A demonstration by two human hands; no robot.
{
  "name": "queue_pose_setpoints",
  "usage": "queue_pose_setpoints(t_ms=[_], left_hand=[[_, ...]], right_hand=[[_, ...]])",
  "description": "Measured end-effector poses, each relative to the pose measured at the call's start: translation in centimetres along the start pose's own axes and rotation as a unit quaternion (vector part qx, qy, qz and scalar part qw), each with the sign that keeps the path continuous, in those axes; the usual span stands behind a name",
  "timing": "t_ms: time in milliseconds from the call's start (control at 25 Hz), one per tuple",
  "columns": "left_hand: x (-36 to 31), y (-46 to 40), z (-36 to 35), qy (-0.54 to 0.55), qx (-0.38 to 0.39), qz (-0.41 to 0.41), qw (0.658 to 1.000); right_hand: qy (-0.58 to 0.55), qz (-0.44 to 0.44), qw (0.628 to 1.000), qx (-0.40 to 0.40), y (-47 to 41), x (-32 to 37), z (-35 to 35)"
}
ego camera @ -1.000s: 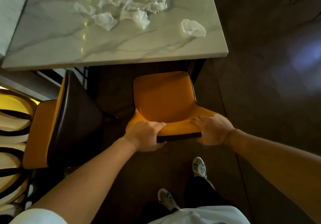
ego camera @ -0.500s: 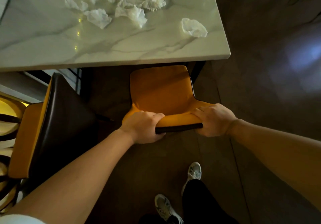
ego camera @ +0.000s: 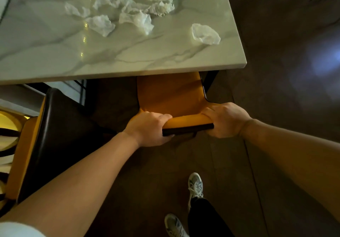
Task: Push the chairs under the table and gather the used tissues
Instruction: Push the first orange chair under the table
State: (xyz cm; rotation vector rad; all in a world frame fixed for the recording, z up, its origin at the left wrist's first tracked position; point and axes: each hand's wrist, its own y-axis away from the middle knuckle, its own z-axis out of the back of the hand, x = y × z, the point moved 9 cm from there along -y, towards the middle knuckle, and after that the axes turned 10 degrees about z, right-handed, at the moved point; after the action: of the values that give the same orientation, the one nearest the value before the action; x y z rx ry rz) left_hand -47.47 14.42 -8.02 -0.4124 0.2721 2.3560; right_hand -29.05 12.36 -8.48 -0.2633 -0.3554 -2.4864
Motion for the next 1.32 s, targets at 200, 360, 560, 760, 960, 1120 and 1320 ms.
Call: queue_pose_setpoints(t_ms=[200, 360, 560, 760, 960, 1120, 1320], left_hand=[[0.8, -2.5, 0.5, 0.003, 0.002, -0.009, 1.0], [1.9, -4.6, 1.2, -0.004, -0.012, -0.009, 1.0], [3.5, -7.4, 2.1, 0.001, -0.019, -0.003, 1.0], [5.0, -9.5, 2.9, -0.018, -0.039, -0.006, 0.999], [6.0, -11.4, 3.5, -0.031, -0.042, -0.011, 0.999], [6.8, -12.7, 4.0, -0.041, -0.045, -0.007, 0.998], [8.5, -15.0, 5.0, -0.035, -0.045, -0.002, 0.998]], right_hand=[[-0.008, 0.006, 1.0, -0.021, -1.6, -2.2, 1.1], [0.002, 0.012, 1.0, -0.026, -3.0, -3.9, 1.9], [0.019, 0.017, 0.999, -0.042, -5.0, -5.9, 3.2], [0.038, 0.017, 0.998, -0.05, -7.0, -7.6, 4.1], [0.044, 0.025, 0.996, -0.076, -8.2, -8.8, 5.2], [0.058, 0.014, 0.995, -0.082, -9.4, -10.3, 5.6], [0.068, 0.028, 0.991, -0.111, -11.1, -11.8, 6.8]])
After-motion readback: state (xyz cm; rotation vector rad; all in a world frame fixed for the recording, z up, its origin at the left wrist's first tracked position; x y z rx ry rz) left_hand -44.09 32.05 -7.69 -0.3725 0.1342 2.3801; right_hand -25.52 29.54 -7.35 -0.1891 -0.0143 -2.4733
